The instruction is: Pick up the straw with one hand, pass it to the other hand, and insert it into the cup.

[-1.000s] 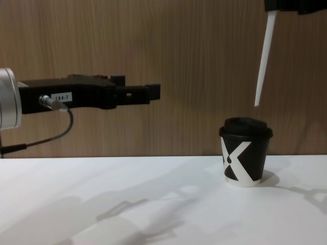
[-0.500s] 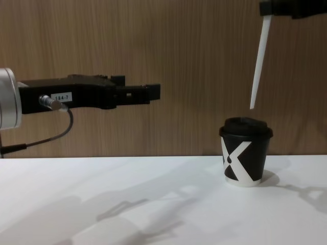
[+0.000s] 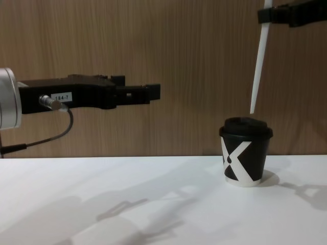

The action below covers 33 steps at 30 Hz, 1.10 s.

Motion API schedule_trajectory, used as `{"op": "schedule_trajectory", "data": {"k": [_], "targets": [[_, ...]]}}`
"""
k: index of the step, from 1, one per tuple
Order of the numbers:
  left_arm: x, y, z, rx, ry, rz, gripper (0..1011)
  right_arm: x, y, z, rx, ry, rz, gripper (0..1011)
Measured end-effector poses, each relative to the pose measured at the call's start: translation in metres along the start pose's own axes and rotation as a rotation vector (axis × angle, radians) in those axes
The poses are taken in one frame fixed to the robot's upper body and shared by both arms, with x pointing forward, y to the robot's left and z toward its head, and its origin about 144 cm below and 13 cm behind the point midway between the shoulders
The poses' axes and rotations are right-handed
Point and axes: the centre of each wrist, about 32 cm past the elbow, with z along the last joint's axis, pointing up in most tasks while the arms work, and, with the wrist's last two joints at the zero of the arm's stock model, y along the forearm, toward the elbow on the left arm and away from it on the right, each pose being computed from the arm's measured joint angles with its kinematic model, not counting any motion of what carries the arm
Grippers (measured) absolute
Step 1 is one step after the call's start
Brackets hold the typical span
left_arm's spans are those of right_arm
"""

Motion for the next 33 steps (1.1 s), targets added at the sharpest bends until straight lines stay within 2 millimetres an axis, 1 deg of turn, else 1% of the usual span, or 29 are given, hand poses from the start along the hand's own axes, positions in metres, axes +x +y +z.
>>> {"op": "schedule_trajectory", "data": {"k": [33], "targets": [[0.0, 0.0, 0.0, 0.0, 0.0, 0.0, 1003, 0.0103, 0.008, -0.0094, -0.021, 0.001, 0.005, 8]]}}
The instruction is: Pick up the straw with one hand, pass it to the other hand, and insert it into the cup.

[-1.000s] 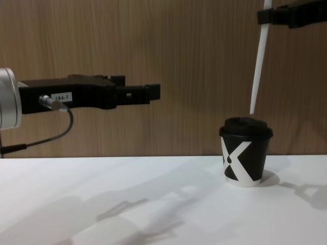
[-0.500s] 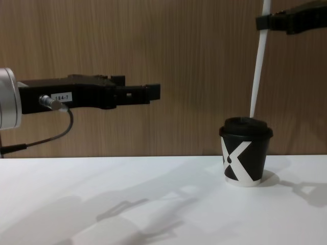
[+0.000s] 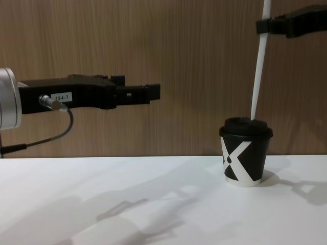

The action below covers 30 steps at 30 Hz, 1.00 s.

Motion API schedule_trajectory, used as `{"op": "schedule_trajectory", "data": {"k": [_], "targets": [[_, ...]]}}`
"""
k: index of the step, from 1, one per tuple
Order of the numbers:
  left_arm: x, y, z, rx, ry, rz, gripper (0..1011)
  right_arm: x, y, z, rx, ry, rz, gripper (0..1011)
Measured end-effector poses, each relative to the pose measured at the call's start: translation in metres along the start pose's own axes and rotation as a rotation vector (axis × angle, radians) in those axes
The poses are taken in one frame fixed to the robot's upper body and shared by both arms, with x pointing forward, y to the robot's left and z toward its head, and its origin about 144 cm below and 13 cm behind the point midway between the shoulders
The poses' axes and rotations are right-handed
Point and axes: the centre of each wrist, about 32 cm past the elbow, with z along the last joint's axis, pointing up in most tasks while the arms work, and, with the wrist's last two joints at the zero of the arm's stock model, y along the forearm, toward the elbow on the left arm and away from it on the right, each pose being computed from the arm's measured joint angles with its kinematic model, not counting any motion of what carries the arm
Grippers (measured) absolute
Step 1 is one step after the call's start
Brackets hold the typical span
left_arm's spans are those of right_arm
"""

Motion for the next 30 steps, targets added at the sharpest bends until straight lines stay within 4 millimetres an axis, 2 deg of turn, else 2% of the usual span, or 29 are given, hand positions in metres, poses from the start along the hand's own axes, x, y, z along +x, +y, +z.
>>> {"op": "schedule_trajectory", "data": {"k": [28, 30], "targets": [[0.0, 0.0, 0.0, 0.0, 0.0, 0.0, 1003, 0.005, 0.004, -0.0092, -0.027, 0.022, 0.012, 8], [0.0, 0.0, 0.0, 0.0, 0.0, 0.0, 1003, 0.0052, 0.0041, -0.0096, -0.028, 0.022, 0.011, 37]]}}
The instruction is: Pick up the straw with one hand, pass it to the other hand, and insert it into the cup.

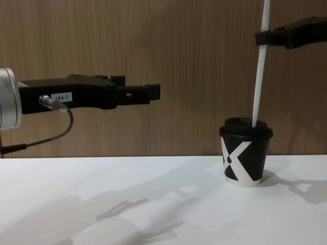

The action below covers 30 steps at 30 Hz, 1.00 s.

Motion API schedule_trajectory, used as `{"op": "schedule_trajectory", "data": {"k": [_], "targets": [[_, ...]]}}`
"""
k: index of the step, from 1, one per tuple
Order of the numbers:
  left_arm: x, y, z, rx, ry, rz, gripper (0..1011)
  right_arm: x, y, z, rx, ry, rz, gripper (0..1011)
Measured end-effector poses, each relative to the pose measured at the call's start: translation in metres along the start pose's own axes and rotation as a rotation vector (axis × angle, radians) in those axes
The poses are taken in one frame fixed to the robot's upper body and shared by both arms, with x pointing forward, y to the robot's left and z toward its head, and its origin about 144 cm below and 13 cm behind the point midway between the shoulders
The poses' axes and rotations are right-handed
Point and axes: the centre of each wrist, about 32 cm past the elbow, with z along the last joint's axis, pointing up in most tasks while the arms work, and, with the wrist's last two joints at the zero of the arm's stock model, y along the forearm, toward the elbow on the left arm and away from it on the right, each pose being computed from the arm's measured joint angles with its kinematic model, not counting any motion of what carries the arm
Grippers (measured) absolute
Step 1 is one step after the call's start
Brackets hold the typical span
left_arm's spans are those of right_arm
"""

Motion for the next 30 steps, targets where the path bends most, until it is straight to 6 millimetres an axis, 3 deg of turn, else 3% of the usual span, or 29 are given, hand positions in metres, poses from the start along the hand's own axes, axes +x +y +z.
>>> {"op": "schedule_trajectory", "data": {"k": [14, 17, 30], "targets": [[0.0, 0.0, 0.0, 0.0, 0.0, 0.0, 1004, 0.0008, 0.0008, -0.0019, -0.005, 0.0, 0.0, 408], [0.0, 0.0, 0.0, 0.0, 0.0, 0.0, 1003, 0.0009, 0.0009, -0.0021, -0.005, 0.0, 0.0, 534], [0.0, 0.0, 0.0, 0.0, 0.0, 0.001, 1003, -0.0001, 0.0009, -0.002, -0.005, -0.001, -0.001, 912]]}}
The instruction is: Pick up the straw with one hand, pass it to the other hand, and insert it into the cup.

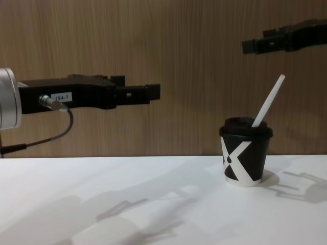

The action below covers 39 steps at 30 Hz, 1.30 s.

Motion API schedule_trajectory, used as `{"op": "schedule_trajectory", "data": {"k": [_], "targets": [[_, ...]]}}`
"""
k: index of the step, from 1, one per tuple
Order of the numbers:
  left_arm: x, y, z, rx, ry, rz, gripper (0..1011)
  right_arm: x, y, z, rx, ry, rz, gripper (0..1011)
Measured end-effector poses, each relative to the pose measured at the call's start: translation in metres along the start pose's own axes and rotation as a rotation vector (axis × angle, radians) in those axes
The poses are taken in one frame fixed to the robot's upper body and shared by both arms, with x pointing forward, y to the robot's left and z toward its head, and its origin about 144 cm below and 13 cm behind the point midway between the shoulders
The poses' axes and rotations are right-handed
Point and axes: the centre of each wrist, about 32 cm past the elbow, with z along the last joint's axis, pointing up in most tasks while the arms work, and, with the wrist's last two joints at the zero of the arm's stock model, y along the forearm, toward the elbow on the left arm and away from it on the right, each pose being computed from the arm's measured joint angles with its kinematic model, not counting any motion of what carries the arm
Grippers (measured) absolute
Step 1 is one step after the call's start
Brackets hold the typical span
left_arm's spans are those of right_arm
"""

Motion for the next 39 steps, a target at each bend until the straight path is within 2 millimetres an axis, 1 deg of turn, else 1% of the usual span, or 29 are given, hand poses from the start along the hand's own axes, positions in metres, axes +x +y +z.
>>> {"op": "schedule_trajectory", "data": {"k": [1, 2, 3, 4, 11, 14, 27, 39], "targets": [[0.0, 0.0, 0.0, 0.0, 0.0, 0.001, 1003, -0.001, 0.0, 0.0, 0.001, 0.0, -0.001, 922], [0.0, 0.0, 0.0, -0.001, 0.0, 0.002, 1003, -0.002, -0.001, 0.001, 0.002, 0.001, -0.007, 958], [0.0, 0.0, 0.0, -0.004, -0.001, 0.007, 1003, -0.002, -0.001, 0.001, 0.002, 0.001, -0.011, 966], [-0.001, -0.001, 0.0, -0.006, -0.001, 0.01, 1003, -0.005, -0.001, 0.001, 0.002, 0.003, -0.021, 999], [-0.004, -0.006, 0.001, -0.038, -0.011, 0.061, 1003, -0.017, -0.004, 0.001, 0.006, 0.004, -0.072, 1001], [-0.005, -0.009, 0.002, -0.052, -0.019, 0.081, 1003, -0.026, -0.007, 0.0, 0.009, 0.005, -0.118, 1001], [-0.008, -0.04, 0.009, -0.135, -0.058, 0.135, 1003, -0.057, -0.019, -0.005, 0.045, -0.004, -0.244, 1001], [-0.009, -0.061, 0.015, -0.176, -0.092, 0.16, 1003, -0.069, -0.029, -0.01, 0.061, -0.012, -0.261, 1001]]}}
